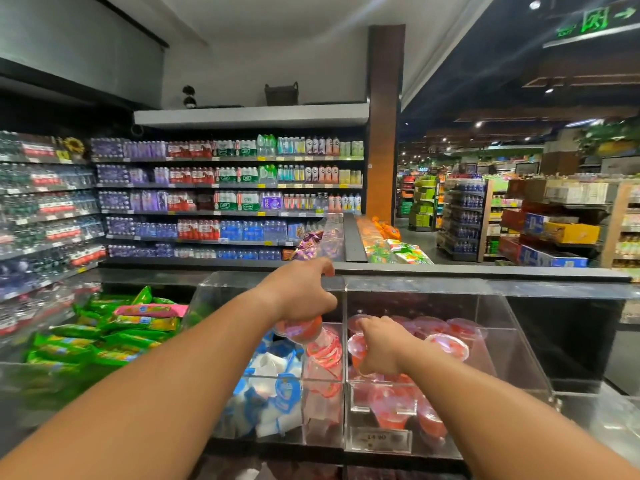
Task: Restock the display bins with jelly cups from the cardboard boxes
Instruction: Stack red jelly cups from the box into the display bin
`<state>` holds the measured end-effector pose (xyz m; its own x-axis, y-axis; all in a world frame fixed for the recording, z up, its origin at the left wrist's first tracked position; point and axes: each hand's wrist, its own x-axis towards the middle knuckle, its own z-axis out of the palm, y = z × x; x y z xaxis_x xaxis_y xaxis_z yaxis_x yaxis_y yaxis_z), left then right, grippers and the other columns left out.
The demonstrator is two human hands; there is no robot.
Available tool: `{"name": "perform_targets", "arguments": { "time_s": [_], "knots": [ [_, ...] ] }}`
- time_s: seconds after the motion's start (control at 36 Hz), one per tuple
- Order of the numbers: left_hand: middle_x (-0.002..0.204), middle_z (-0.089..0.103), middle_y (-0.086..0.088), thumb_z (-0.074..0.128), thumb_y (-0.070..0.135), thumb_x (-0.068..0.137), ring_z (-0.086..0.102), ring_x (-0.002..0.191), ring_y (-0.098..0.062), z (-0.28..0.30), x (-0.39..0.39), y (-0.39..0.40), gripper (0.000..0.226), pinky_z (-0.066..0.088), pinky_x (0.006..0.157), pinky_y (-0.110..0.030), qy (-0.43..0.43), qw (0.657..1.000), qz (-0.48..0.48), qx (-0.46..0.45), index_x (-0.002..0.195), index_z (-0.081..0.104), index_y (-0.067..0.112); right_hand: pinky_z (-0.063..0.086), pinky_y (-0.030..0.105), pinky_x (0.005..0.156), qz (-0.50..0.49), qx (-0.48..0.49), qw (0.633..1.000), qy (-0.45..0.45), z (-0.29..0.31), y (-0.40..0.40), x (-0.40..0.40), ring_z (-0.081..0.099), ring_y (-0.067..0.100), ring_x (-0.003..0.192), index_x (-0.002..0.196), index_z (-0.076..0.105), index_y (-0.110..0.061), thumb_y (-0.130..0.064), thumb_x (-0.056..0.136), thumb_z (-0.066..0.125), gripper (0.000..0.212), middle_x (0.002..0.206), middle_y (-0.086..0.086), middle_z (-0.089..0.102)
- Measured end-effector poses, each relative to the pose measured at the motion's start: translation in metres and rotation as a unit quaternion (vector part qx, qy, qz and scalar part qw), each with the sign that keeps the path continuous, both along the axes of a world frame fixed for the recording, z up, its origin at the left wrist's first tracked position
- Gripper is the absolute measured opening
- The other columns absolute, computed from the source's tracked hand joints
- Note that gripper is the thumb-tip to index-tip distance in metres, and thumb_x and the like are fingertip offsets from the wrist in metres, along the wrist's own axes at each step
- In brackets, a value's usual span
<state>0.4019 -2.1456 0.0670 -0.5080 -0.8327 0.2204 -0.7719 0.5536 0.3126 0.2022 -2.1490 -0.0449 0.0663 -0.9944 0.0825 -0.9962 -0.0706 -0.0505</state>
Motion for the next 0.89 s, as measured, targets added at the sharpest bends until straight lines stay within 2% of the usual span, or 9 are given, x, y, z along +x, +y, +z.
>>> {"name": "perform_targets", "arguments": {
  "time_s": [0.17, 0.28, 0.42, 0.5, 0.58, 0.64, 0.67, 0.78, 0.89],
  "knots": [
    [0.104, 0.061, 0.002, 0.060, 0.030, 0.085, 0.061, 0.093, -0.019, -0.002, 0.002, -0.003, 0.053, 0.054, 0.083, -0.037, 0.004, 1.000, 0.008, -0.003, 0.136, 0.049, 0.030, 0.050, 0.040, 0.086, -0.003, 0.000, 1.000, 0.019, -0.009, -0.006, -0.004, 0.048, 0.029, 0.094, 0.074, 0.055, -0.018, -0.046, 0.072, 0.072, 0.033, 0.098, 0.005, 0.049],
    [0.101, 0.061, 0.004, 0.060, 0.030, 0.084, 0.062, 0.088, -0.014, -0.004, -0.004, -0.005, 0.054, 0.054, 0.079, -0.034, 0.012, 1.000, 0.008, 0.007, 0.137, 0.048, 0.030, 0.045, 0.040, 0.093, -0.004, -0.021, 0.998, 0.061, -0.010, 0.000, -0.007, 0.048, 0.029, 0.107, 0.105, 0.070, -0.014, -0.056, 0.083, 0.065, 0.047, 0.119, 0.007, 0.051],
    [0.100, 0.062, 0.004, 0.060, 0.030, 0.084, 0.062, 0.090, -0.015, -0.004, -0.014, -0.002, 0.054, 0.053, 0.082, -0.034, 0.036, 0.999, 0.009, 0.009, 0.137, 0.049, 0.029, 0.040, 0.042, 0.101, 0.000, -0.022, 0.999, 0.033, 0.005, 0.013, -0.006, 0.042, 0.031, 0.120, 0.140, 0.050, -0.022, -0.053, 0.085, 0.062, 0.064, 0.131, 0.005, 0.050],
    [0.111, 0.063, -0.001, 0.061, 0.030, 0.085, 0.061, 0.095, -0.018, -0.004, -0.023, -0.001, 0.055, 0.052, 0.086, -0.035, 0.057, 0.998, 0.006, 0.009, 0.139, 0.049, 0.028, 0.044, 0.040, 0.103, 0.015, -0.047, 0.984, -0.172, 0.030, 0.027, -0.007, 0.050, 0.023, 0.120, 0.140, 0.053, -0.021, -0.031, 0.086, 0.065, 0.056, 0.132, 0.003, 0.057],
    [0.123, 0.064, -0.004, 0.060, 0.029, 0.086, 0.061, 0.103, -0.022, 0.000, -0.036, 0.002, 0.056, 0.051, 0.091, -0.037, 0.083, 0.997, 0.005, 0.005, 0.140, 0.048, 0.029, 0.050, 0.038, 0.084, 0.039, 0.040, 0.870, -0.489, 0.054, 0.044, -0.008, 0.060, 0.020, 0.097, 0.129, 0.061, -0.014, -0.006, 0.092, 0.058, 0.038, 0.108, 0.007, 0.068],
    [0.124, 0.064, -0.006, 0.059, 0.028, 0.088, 0.061, 0.107, -0.025, 0.004, -0.045, 0.006, 0.055, 0.051, 0.093, -0.038, 0.111, 0.994, 0.002, -0.002, 0.141, 0.048, 0.028, 0.049, 0.033, 0.074, 0.062, 0.106, 0.789, -0.602, 0.063, 0.054, -0.012, 0.058, 0.025, 0.094, 0.128, 0.060, -0.014, -0.004, 0.092, 0.058, 0.038, 0.101, 0.007, 0.068],
    [0.124, 0.064, -0.007, 0.059, 0.029, 0.088, 0.061, 0.109, -0.027, 0.006, -0.050, 0.008, 0.055, 0.051, 0.094, -0.040, 0.124, 0.992, -0.001, -0.006, 0.142, 0.047, 0.026, 0.050, 0.031, 0.073, 0.072, 0.115, 0.776, -0.617, 0.066, 0.059, -0.014, 0.060, 0.028, 0.096, 0.129, 0.058, -0.015, -0.005, 0.089, 0.063, 0.042, 0.102, 0.006, 0.068],
    [0.136, 0.059, -0.008, 0.056, 0.037, 0.091, 0.058, 0.118, -0.029, 0.009, -0.068, 0.015, 0.058, 0.049, 0.096, -0.040, 0.145, 0.989, 0.004, -0.004, 0.147, 0.042, 0.028, 0.060, 0.032, 0.083, 0.084, -0.007, 0.868, -0.490, 0.077, 0.072, -0.018, 0.064, 0.017, 0.116, 0.130, 0.053, -0.032, -0.012, 0.079, 0.084, 0.063, 0.129, -0.003, 0.061],
    [0.143, 0.055, -0.013, 0.043, 0.031, 0.098, 0.053, 0.126, -0.036, 0.007, -0.085, 0.020, 0.053, 0.045, 0.101, -0.043, 0.150, 0.987, 0.043, -0.033, 0.150, 0.038, 0.021, 0.061, 0.027, 0.073, 0.114, -0.083, 0.864, -0.484, 0.085, 0.085, -0.006, 0.062, 0.005, 0.101, 0.135, 0.037, -0.035, -0.008, 0.074, 0.089, 0.085, 0.116, 0.000, 0.062]
  ]
}}
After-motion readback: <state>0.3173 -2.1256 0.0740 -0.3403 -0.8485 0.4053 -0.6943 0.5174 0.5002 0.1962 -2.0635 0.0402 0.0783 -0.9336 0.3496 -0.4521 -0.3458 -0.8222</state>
